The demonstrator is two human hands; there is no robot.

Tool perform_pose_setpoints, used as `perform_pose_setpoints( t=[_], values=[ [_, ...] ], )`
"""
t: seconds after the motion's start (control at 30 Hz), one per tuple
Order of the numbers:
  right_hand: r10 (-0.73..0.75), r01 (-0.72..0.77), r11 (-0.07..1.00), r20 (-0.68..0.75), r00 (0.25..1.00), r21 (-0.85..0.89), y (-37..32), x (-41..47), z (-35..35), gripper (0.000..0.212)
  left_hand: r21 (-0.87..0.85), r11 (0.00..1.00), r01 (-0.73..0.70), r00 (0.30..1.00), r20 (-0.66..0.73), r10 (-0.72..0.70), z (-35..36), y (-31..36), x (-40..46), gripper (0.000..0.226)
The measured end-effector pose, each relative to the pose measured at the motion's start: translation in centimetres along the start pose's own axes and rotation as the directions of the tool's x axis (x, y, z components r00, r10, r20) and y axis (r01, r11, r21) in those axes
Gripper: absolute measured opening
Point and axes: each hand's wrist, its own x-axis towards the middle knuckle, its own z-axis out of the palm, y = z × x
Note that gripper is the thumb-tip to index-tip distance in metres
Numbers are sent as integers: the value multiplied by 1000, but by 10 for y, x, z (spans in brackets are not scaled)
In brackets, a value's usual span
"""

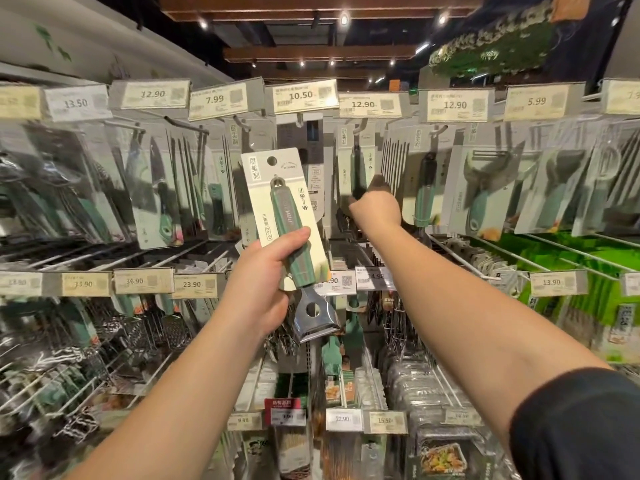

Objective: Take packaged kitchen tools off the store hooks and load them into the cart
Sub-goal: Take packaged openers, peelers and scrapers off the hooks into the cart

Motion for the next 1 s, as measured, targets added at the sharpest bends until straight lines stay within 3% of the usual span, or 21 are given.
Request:
perform_pose_setpoints(
  t=[0.2,0.8,0.9,1.0],
  values=[
    [107,-110,992,48,993,56,-3,22,10,76,16,1000,-8,1000,-6,8,-1,1,-1,26],
    [140,-149,982,77,987,117,-4,18,13,85,42,999,-1,1000,-12,2,-6,-2,4,27],
    [-31,18,957,38,999,288,6,-27,-7,68,37,999,-4,1000,6,4,-10,-5,8,28],
    [-160,63,863,153,975,501,27,-91,-25,34,74,997,-27,999,23,26,-6,-11,14,32]
  ],
)
